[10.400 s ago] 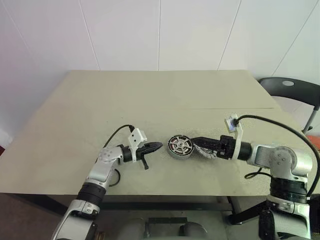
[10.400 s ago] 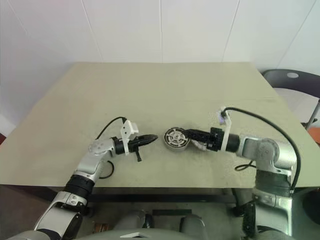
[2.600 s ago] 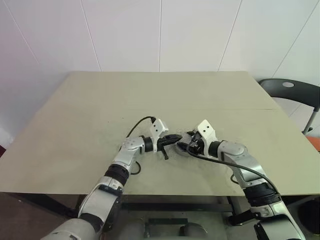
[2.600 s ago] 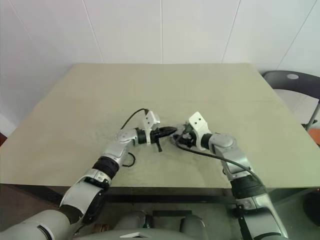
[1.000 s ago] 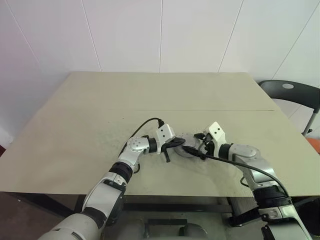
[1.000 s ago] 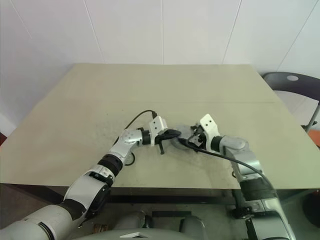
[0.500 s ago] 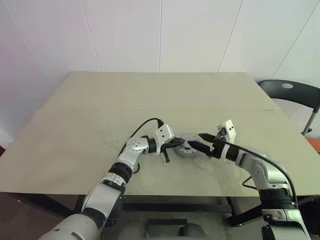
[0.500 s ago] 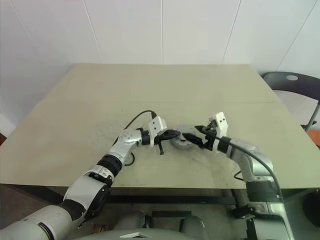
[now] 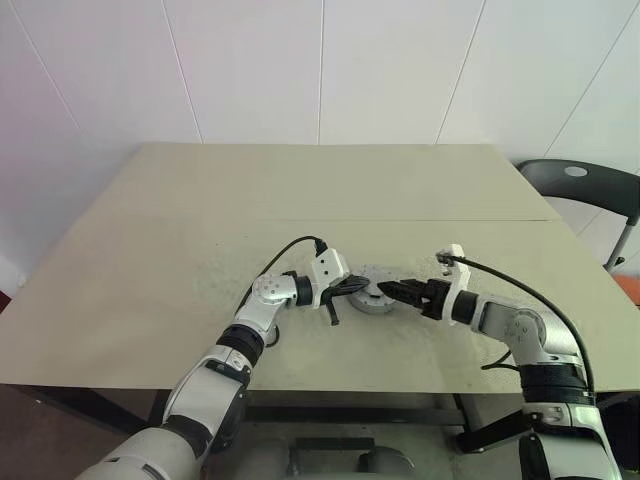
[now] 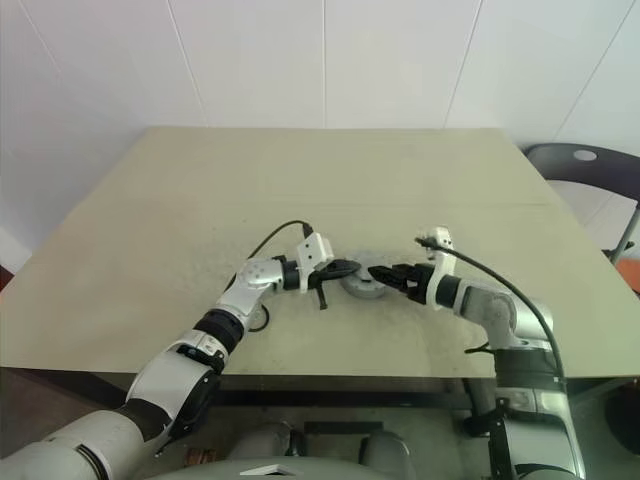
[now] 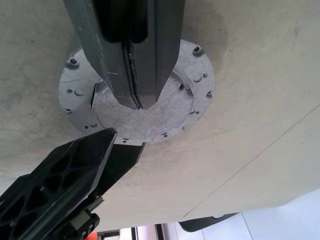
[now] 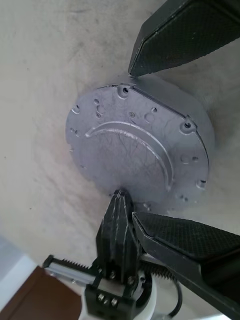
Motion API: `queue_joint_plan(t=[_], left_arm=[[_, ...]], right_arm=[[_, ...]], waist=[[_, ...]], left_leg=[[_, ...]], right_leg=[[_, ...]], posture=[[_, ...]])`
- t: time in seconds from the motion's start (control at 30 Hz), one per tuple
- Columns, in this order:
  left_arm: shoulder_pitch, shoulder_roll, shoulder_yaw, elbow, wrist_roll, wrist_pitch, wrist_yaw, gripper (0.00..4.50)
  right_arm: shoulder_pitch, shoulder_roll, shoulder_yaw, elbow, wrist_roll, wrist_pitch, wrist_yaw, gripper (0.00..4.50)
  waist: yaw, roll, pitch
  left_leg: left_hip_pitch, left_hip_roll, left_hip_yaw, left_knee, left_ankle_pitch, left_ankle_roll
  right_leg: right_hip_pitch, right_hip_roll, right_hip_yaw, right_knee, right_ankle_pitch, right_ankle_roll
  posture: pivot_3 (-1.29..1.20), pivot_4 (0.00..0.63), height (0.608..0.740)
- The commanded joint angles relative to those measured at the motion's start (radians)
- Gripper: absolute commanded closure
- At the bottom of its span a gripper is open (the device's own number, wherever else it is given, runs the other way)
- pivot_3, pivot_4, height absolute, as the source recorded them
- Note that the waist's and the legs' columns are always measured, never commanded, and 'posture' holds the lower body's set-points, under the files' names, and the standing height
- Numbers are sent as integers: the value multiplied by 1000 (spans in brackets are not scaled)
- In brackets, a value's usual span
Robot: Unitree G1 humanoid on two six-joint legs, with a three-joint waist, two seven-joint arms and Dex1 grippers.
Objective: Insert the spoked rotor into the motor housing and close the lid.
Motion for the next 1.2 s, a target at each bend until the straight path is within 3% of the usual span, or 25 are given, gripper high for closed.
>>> queue_joint_plan(t=[0.03, 0.27, 0.63, 0.8, 0.93, 1.03, 1.2], left_arm=[[-5, 0, -10, -3, 12, 1, -5, 4500], [-16, 7, -8, 0, 12, -3, -10, 4500], [-19, 3, -10, -1, 15, -5, -19, 4500], [-25, 5, -9, 6, 17, -9, -17, 4500], [-29, 8, -8, 11, 20, -12, -15, 4500], [-33, 11, -7, 14, 22, -14, -13, 4500], [-28, 16, -16, 17, 27, -17, -27, 4500]], right_arm=[[-34, 33, -26, -20, 42, 30, -32, 40], [-62, 51, -34, 100, -37, -7, -143, 40], [17, 12, 51, 0, 42, 124, -18, 40], [-45, 199, -184, 1, 278, 271, -93, 40], [-85, 309, -272, 24, 291, 264, -208, 40], [-104, 350, -325, 60, 283, 214, -269, 615], [-102, 364, -361, 73, 278, 182, -327, 2024]], waist=[[0, 0, 0], [0, 0, 0], [2, 0, 0], [-8, 0, 0], [-13, 0, 0], [-15, 1, 1], [-4, 1, 1]], left_leg=[[0, 0, 0, 0, 0, 0], [0, 0, 0, 0, 0, 0], [0, 0, 0, 0, 0, 1], [0, 1, 0, 0, 0, 1], [1, 1, -1, -1, 0, 1], [1, 1, -1, -1, 1, 2], [0, 1, 0, -1, 1, 3]], right_leg=[[0, 0, 0, 0, 0, 0], [0, 0, 0, 0, 0, 0], [0, 0, 0, 0, 0, 0], [1, 0, 0, 1, 0, 0], [-2, 0, -1, 2, 3, 4], [-4, 1, -1, 3, 4, 4], [-5, 0, -1, 3, 4, 5]], posture=[[0, 0, 740], [0, 0, 740], [0, 0, 740], [0, 0, 740], [0, 0, 740], [0, 0, 740], [0, 0, 740]])
